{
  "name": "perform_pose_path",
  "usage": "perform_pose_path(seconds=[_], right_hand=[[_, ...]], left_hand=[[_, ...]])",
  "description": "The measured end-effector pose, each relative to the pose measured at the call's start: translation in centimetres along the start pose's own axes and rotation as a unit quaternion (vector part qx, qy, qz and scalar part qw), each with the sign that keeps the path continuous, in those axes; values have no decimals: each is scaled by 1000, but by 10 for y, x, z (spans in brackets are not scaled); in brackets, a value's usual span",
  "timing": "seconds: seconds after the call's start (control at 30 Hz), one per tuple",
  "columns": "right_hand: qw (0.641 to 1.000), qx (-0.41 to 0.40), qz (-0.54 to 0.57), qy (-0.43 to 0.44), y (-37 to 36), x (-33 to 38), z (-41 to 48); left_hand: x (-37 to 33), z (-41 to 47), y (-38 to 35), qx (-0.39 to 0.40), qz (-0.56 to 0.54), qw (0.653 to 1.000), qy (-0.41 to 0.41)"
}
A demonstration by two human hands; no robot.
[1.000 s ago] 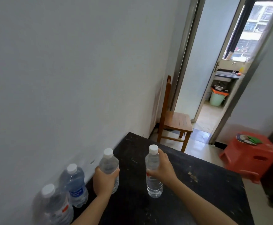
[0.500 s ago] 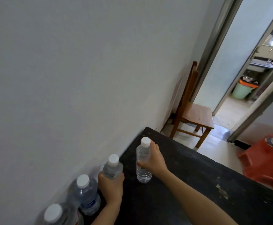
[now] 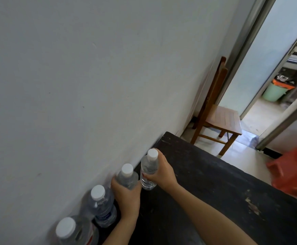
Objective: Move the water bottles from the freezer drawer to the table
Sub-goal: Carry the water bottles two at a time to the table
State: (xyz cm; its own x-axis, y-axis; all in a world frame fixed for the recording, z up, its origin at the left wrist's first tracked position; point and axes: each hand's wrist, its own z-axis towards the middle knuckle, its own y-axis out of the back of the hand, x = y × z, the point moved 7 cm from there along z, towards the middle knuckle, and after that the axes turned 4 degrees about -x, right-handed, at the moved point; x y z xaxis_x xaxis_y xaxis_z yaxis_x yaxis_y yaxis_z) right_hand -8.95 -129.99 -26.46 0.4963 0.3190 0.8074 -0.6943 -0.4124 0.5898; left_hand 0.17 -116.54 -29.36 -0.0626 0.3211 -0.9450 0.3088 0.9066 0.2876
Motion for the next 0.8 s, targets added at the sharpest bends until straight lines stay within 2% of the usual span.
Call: perform_pose_path(seconds=[0.13, 0.23, 0.3, 0.37, 0.4, 0.8], right_hand=[[1000, 2, 16, -24, -1, -9, -1], [1000, 1, 16, -22, 2, -10, -2], [1000, -3, 14, -22, 3, -10, -1], [999, -7, 15, -30, 2, -11, -1], [999, -6, 15, -32, 1, -10, -1], [999, -5, -20, -27, -15, 14, 14]], left_hand=[[-41, -9, 9, 9, 27, 996, -85], [-64, -4, 18, 30, 94, 982, -161], [-76, 2, 13, 98, 219, 945, -221], [-80, 8, 3, 162, 356, 881, -267], [-81, 12, 0, 178, 388, 860, -279], [-88, 36, 2, 209, 455, 783, -370]])
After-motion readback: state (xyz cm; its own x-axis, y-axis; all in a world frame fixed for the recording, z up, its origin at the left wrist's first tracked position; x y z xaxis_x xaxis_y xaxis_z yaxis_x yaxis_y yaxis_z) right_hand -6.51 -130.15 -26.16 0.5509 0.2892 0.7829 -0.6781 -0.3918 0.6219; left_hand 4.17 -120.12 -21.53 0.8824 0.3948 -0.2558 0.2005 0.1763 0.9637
